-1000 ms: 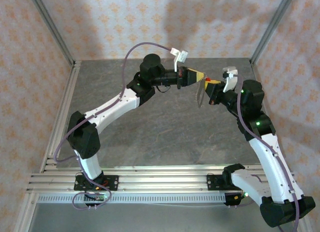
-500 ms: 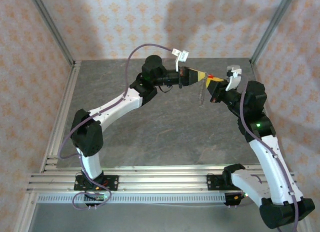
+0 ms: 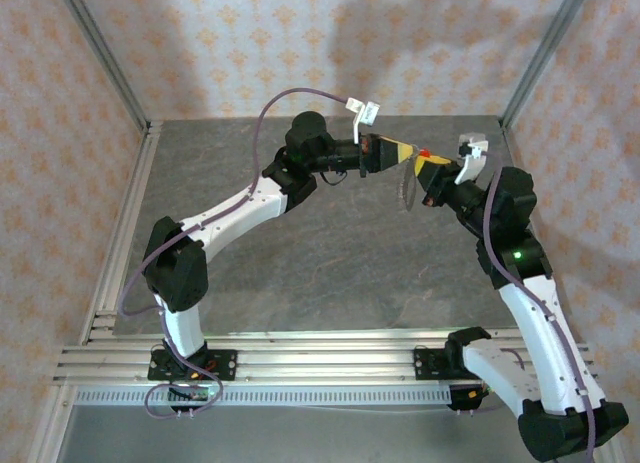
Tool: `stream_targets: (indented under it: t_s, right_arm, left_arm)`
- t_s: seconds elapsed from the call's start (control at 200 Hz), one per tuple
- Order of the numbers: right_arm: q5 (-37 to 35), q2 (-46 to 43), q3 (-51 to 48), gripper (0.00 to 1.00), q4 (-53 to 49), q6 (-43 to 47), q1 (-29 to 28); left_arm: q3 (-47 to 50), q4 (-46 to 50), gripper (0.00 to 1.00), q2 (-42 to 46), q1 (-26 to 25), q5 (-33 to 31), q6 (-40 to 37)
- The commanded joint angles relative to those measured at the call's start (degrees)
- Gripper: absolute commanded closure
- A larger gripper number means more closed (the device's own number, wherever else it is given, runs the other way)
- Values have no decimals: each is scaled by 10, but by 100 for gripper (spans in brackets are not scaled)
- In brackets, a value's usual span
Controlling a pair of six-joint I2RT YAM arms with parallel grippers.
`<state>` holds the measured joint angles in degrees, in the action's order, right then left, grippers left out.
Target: Put the keys on the keyring
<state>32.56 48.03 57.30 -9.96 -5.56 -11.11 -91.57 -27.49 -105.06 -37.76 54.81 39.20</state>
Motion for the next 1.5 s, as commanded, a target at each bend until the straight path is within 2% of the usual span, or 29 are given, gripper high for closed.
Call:
stream_targets:
  t_s: [0.0,0.776,1.031,1.496]
  right_arm:
    - [-3,-18,-8,100,29,-3,10]
    - [1,-12,-32,100,48,-15,22]
    - [42,15,-9,100,51,-19,22]
    - [107,68,19,100,117,-64,22]
  left_arm:
    - [11,-6,100,20,9,-17,-11]
    - [26,-8,100,44,20,-22,-13]
    - [23,-10,100,39,19,-9,-8]
    - [-6,-15,100,1,-1,-1,4]
